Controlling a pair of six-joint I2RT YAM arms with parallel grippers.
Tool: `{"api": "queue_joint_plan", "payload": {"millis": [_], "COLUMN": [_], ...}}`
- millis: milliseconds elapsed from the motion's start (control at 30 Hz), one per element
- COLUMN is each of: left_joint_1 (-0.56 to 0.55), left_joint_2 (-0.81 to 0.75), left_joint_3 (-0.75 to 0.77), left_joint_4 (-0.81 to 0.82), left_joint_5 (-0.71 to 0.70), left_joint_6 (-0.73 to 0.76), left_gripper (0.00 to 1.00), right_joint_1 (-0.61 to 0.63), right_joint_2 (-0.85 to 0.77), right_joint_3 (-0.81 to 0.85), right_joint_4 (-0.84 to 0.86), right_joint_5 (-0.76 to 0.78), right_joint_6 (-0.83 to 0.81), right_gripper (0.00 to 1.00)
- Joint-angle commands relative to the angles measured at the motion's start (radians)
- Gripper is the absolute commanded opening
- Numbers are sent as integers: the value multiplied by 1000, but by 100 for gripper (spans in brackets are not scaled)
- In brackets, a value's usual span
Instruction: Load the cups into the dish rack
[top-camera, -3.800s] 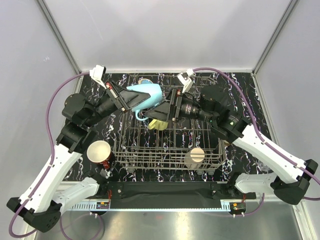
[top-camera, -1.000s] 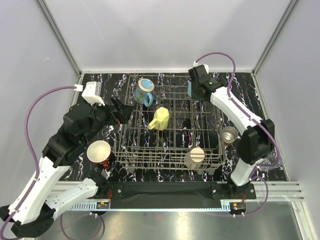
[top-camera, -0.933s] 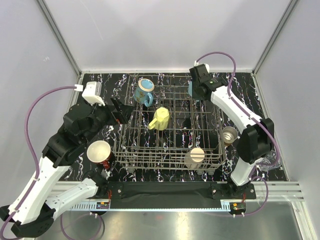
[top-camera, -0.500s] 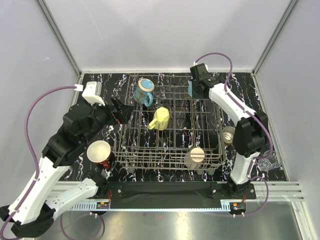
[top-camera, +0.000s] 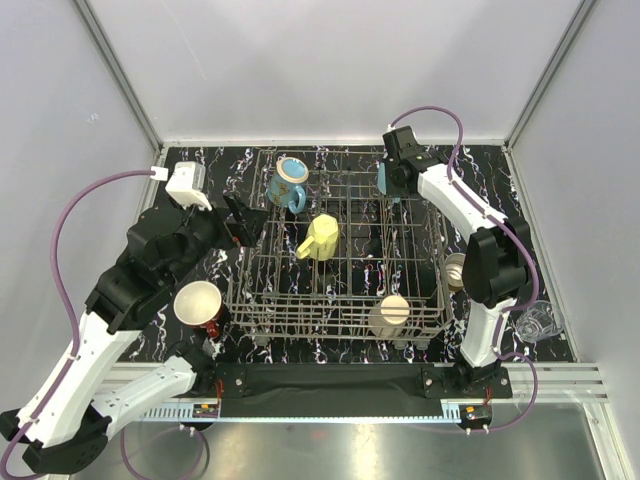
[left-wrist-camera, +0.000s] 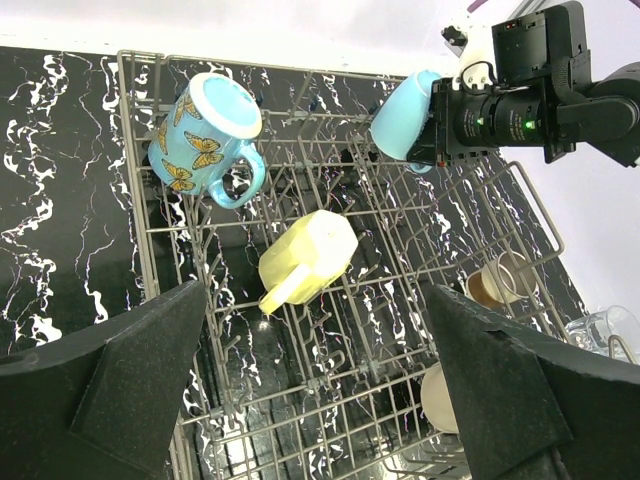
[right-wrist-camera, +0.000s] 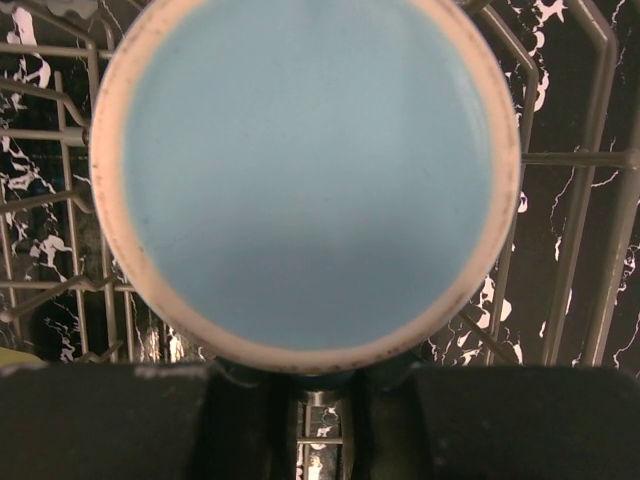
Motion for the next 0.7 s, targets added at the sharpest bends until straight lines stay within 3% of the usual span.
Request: {"api": "queue_joint_plan", "payload": {"millis": [0,533,667], "left_joint_1": [1,1,1], "left_joint_2": [6,13,25], "left_joint_3": [37,58,84], "left_joint_4": [46,-34,-98], "left_joint_5": [13,-13,-60], "left_joint_6": [17,14,4], "left_gripper": [99,99,99], "right_joint_1": [-14,-34,-43], "right_joint_2": [-25,15,16], "right_joint_3": [9,16,-2], "right_joint_4": [80,36,33], "right_joint_5": [-29,-105,-105], "right_joint_6": [-61,-115,-102], "right_gripper": [0,0,4]}}
